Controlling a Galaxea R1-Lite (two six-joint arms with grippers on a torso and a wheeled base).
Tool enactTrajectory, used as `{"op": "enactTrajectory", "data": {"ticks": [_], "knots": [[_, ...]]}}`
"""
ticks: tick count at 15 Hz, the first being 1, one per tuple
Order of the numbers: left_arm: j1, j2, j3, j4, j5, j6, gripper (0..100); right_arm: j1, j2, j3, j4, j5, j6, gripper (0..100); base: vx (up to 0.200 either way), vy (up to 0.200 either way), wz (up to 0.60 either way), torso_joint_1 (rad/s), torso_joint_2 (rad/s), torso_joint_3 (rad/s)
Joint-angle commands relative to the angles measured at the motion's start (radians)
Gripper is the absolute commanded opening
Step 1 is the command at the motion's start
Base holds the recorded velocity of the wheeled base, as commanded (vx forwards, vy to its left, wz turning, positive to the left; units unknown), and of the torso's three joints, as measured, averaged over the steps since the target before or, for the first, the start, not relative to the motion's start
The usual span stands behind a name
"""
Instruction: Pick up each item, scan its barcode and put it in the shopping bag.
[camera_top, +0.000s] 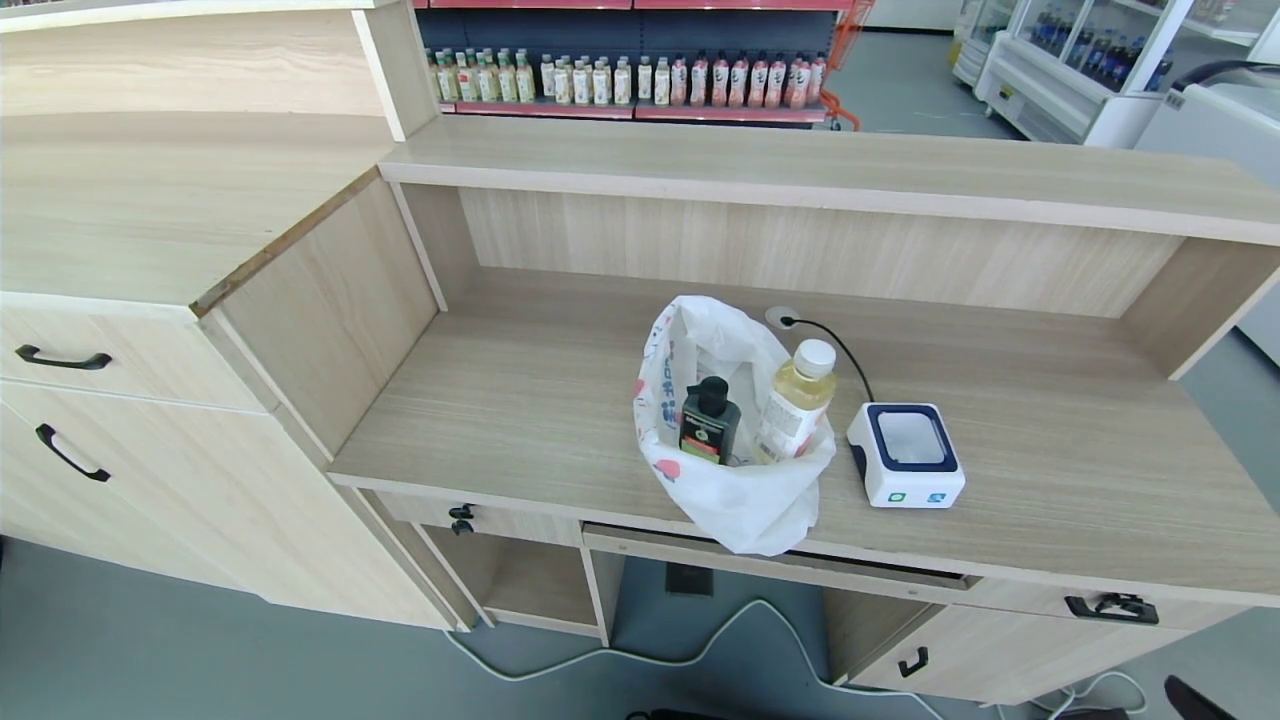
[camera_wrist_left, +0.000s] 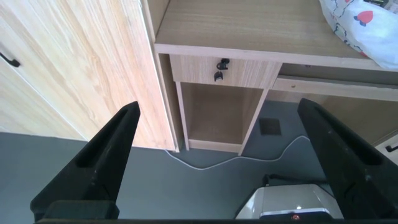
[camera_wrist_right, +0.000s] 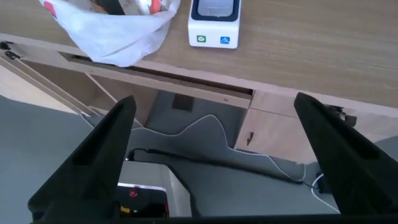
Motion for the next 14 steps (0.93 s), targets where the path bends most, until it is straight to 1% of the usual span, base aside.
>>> {"op": "enactTrajectory", "data": {"ticks": [1,3,6,9,11,14], "knots": [[0.0,0.0,0.0,-0.001,0.0,0.001,100,-0.075,-0.338,0.018,0.199,0.001,-0.017,100,0.0,0.0,0.0,0.0,0.0,0.0],[0.0,0.0,0.0,0.0,0.0,0.0,100,-0.093,-0.45,0.018,0.265,0.012,0.017,100,0.0,0.0,0.0,0.0,0.0,0.0],[0.0,0.0,0.0,0.0,0.0,0.0,100,-0.052,-0.525,0.018,0.265,0.13,-0.008,100,0.0,0.0,0.0,0.0,0.0,0.0],[0.0,0.0,0.0,0.0,0.0,0.001,100,-0.053,-0.525,0.018,0.265,0.131,-0.012,100,0.0,0.0,0.0,0.0,0.0,0.0],[0.0,0.0,0.0,0.0,-0.001,0.0,100,-0.053,-0.525,0.018,0.268,0.131,0.023,100,0.0,0.0,0.0,0.0,0.0,0.0],[0.0,0.0,0.0,0.0,0.0,0.001,100,-0.053,-0.525,0.018,0.266,0.131,0.126,100,0.0,0.0,0.0,0.0,0.0,0.0]]}}
